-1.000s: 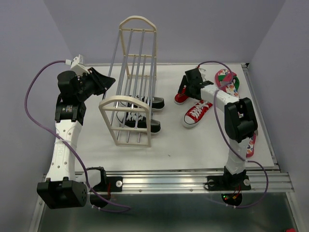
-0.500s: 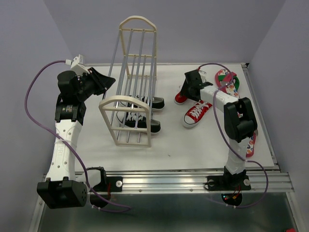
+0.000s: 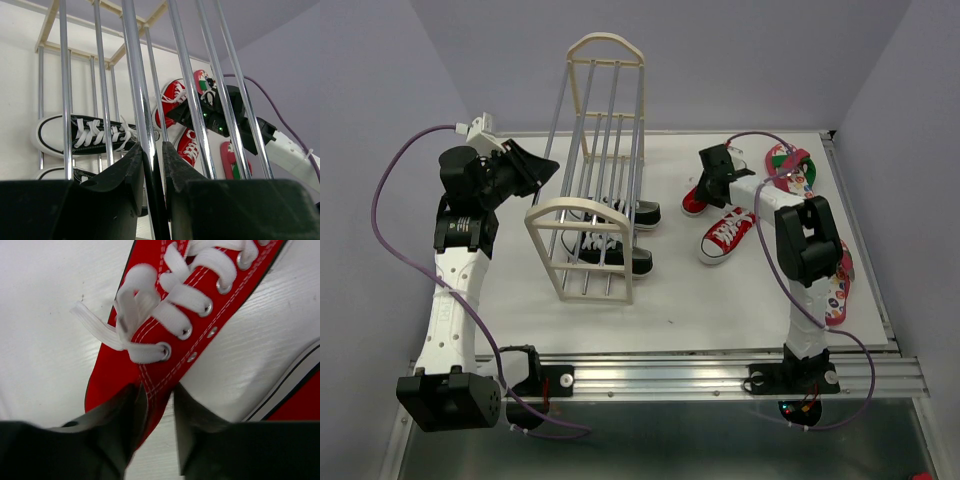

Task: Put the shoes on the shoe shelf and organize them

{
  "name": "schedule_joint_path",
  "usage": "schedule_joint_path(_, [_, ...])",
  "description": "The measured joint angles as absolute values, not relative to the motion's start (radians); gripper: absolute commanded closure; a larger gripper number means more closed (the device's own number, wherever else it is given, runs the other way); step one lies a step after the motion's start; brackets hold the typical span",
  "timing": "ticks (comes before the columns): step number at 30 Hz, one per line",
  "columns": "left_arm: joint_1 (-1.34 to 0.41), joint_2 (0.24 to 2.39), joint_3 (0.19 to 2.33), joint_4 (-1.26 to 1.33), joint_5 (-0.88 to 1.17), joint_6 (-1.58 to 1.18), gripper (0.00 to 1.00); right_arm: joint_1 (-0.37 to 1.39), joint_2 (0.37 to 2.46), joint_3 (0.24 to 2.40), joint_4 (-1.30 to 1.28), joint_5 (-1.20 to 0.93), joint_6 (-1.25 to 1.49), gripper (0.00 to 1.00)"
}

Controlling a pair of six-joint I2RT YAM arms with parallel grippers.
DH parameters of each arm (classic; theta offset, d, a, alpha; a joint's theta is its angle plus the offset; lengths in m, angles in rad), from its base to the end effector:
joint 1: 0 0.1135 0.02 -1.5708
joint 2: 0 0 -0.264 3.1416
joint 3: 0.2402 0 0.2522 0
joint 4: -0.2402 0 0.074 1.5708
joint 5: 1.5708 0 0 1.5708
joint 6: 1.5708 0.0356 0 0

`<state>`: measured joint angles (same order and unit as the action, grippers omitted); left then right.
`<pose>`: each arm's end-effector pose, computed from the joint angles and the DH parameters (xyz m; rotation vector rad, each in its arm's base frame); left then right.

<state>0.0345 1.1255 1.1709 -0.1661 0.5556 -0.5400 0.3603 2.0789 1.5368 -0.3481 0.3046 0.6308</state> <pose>0.2523 -0.0101 0.4103 -0.0694 1.7440 -0.8422 0.4316 0.1512 0.1853 0.4536 2.3644 0.0801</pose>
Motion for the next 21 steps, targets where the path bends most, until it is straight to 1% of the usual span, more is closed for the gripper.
schedule_joint_path(1, [0.034, 1.126, 1.171, -0.166, 0.556, -0.54, 1.0, 0.36, 2.083, 1.542, -0.349, 0.305, 0.629, 0.73])
schedule_joint_path(2, [0.035, 1.126, 1.171, -0.166, 0.556, -0.54, 1.0, 0.36, 2.086, 1.549, -0.353, 0.308, 0.629, 0.83])
schedule_joint_path(4, [0.035, 1.126, 1.171, -0.166, 0.556, -0.54, 1.0, 0.359, 2.088, 1.552, -0.368, 0.316, 0.618, 0.93])
schedule_joint_path(5, [0.035, 1.126, 1.171, -0.166, 0.556, -0.54, 1.0, 0.357, 2.09, 1.552, -0.381, 0.325, 0.612, 0.99])
schedule_joint_path(11, [0.034, 1.126, 1.171, -0.166, 0.556, -0.54, 1.0, 0.345, 2.088, 1.553, -0.382, 0.334, 0.522, 0.99])
schedule_joint_path(16, [0.035, 1.126, 1.171, -0.166, 0.556, -0.54, 1.0, 0.348, 2.082, 1.548, -0.376, 0.344, 0.394, 0.99])
schedule_joint_path(21, [0.035, 1.126, 1.171, -0.165, 0.556, -0.54, 1.0, 0.353, 2.013, 1.452, -0.328, 0.352, 0.278, 0.99])
